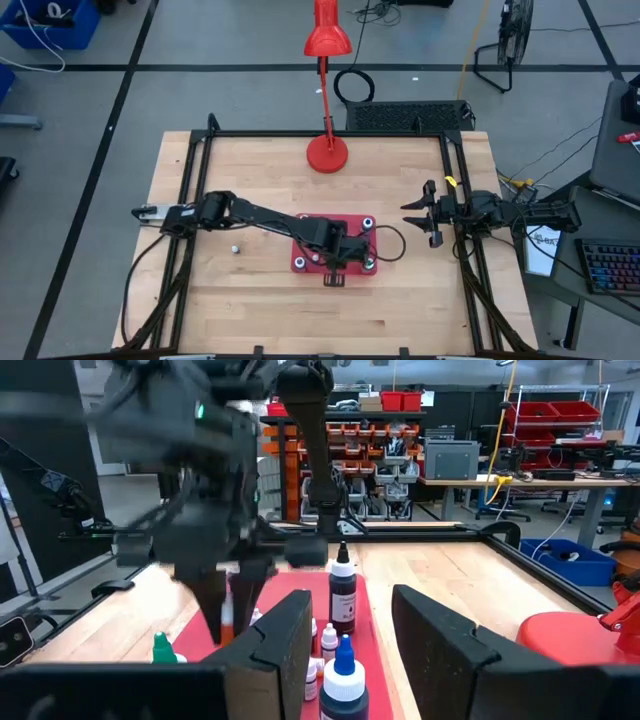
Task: Pick & Place food coloring
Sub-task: Put the small orange food coloring bottle into the pink bin, then put the small blue food coloring bottle into the pink bin
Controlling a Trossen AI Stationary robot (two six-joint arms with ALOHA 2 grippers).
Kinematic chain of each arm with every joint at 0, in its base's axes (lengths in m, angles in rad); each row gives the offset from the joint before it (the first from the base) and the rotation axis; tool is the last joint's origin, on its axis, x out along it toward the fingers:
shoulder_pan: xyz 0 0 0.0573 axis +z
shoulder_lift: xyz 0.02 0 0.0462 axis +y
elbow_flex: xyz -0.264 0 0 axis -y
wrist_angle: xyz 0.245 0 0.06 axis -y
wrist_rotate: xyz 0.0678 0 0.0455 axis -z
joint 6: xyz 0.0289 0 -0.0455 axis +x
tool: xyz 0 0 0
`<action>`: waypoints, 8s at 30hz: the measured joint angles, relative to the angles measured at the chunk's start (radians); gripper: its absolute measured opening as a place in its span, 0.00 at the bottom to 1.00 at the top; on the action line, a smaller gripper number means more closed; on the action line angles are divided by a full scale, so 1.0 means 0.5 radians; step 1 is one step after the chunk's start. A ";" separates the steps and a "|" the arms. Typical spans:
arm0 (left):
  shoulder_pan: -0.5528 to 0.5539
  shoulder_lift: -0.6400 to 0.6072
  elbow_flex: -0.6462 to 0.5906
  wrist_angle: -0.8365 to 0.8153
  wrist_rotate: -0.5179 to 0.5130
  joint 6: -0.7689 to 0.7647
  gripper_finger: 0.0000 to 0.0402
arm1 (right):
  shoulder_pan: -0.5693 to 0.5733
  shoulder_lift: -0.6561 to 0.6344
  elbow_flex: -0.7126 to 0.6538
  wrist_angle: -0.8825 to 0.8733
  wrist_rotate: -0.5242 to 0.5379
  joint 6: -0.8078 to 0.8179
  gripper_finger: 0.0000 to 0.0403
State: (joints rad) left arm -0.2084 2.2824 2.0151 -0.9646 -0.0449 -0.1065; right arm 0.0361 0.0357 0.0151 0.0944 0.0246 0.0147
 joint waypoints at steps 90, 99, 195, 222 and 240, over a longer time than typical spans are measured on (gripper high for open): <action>0.300 -1.685 -2.249 0.292 -0.165 -1.660 0.56 | 0.001 0.021 -0.001 -0.001 0.000 0.000 0.32; 0.300 -1.685 -2.415 0.503 -0.080 -1.780 0.53 | 0.001 0.021 -0.001 -0.001 0.000 0.000 0.32; 0.199 0.318 0.536 -0.264 -0.184 0.112 0.16 | 0.001 0.021 0.000 0.000 0.000 0.000 0.32; 0.242 0.513 0.520 -0.162 0.045 -0.014 0.39 | 0.001 0.022 -0.001 -0.001 0.000 0.000 0.32; 0.176 -0.088 0.525 -0.693 -0.134 -0.253 0.66 | 0.000 0.024 0.000 0.005 0.000 0.000 0.32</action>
State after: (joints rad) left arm -0.1205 2.2385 2.2776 -1.3109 -0.1117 -0.2332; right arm 0.0361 0.0479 0.0151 0.0971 0.0246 0.0147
